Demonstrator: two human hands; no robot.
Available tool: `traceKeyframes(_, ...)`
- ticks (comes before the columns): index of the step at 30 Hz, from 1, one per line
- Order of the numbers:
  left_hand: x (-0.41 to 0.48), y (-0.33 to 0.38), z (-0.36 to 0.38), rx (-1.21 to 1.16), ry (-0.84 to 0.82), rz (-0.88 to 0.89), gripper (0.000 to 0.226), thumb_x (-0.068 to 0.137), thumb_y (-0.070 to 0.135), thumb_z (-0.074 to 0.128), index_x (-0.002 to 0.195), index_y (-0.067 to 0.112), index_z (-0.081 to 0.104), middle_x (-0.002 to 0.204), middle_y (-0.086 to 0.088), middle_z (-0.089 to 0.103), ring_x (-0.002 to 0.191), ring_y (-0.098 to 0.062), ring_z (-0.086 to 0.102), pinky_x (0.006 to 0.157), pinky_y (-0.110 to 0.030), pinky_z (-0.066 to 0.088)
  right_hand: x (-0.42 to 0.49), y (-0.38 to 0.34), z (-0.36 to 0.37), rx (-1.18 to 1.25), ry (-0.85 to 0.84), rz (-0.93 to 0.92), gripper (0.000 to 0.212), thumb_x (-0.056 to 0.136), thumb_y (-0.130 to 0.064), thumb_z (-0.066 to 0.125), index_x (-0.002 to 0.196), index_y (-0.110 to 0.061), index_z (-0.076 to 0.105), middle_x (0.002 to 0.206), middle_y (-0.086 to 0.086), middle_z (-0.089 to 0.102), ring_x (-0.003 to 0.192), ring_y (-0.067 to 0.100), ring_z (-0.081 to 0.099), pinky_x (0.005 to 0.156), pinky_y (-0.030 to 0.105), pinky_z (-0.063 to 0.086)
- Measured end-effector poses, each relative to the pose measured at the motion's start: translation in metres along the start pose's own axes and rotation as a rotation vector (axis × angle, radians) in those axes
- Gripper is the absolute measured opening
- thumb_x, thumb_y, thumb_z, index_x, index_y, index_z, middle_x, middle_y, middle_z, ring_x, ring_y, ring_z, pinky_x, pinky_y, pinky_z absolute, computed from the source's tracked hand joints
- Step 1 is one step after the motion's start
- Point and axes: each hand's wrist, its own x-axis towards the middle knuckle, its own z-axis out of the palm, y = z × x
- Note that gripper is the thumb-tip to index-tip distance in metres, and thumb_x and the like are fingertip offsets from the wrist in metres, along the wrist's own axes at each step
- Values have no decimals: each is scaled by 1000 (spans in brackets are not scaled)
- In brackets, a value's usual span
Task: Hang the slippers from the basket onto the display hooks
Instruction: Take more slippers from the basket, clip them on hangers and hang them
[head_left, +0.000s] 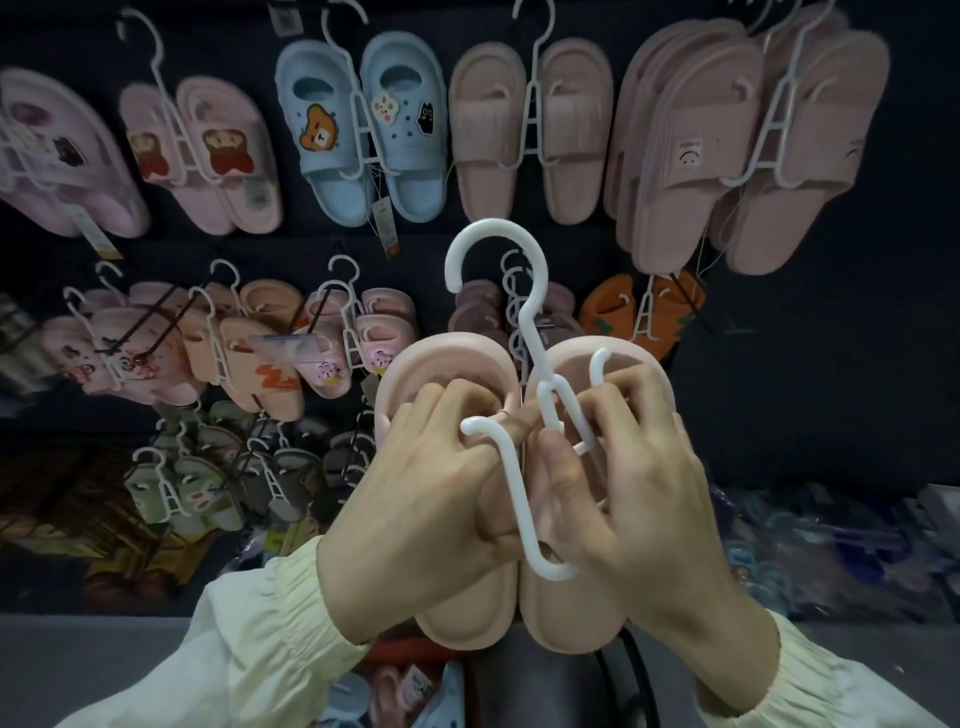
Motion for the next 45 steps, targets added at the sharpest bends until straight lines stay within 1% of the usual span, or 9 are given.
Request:
traceKeyframes(3,-2,-2,5,-24,-4,103,90,67,53,81,145,20,48,118,-3,50,100,-24,46,80,-44,47,-6,4,-3,-6,-1,12,12,96,-42,45,92,-32,47,98,-12,40,82,11,45,70,33,44)
traceKeyframes(8,0,-16,4,-54,-28,69,118,62,40,90,156,11,26,132,-1,44,117,-23,42,103,-38,43,-12,20,-15,7,5,61,13,95,-41,49,88,-30,49,99,-13,39,84,12,48,72,36,44)
traceKeyframes(12,3,-25,-2,-88,-67,20,114,65,52,82,156,11,27,134,1,51,122,-20,45,108,-27,33,-22,30,-17,35,-70,85,11,95,-43,51,88,-40,43,99,-16,38,85,10,50,69,37,45)
traceKeyframes(18,8,-27,-3,-97,-60,17,110,65,77,62,151,16,33,125,7,59,112,-15,51,102,-27,38,-33,37,-11,-36,-198,71,14,94,-48,50,89,-42,38,100,-15,36,90,1,43,74,23,34)
traceKeyframes(22,10,-30,-3,-156,-47,1,107,59,76,65,145,16,44,126,10,58,118,-15,51,105,-33,41,-35,41,-9,-64,-264,68,17,93,-50,50,86,-39,40,101,-14,37,89,2,38,73,22,33)
traceKeyframes(29,9,-13,-2,-343,-23,-106,138,51,76,69,159,21,4,130,12,52,118,-7,48,96,2,26,-32,41,-2,-60,-234,134,17,92,-51,51,86,-38,41,99,-19,33,84,4,42,67,24,37)
traceKeyframes(36,8,-1,9,-264,9,54,132,63,68,72,158,7,5,128,18,46,113,-8,50,102,-7,30,-16,36,5,-41,-109,223,26,92,-50,48,89,-25,56,99,-13,40,86,9,46,69,38,47)
traceKeyframes(41,4,-2,15,-155,-4,102,125,68,66,73,157,6,9,133,2,48,115,-19,51,99,-43,47,-6,34,5,-60,-88,240,23,95,-48,50,91,-26,55,101,-13,42,86,11,48,73,43,49)
traceKeyframes(45,1,1,19,-47,-54,105,128,66,69,75,159,9,9,142,-3,38,127,-20,42,99,-42,46,1,30,8,-56,-77,218,21,96,-47,50,91,-27,53,101,-12,43,85,11,48,74,40,48)
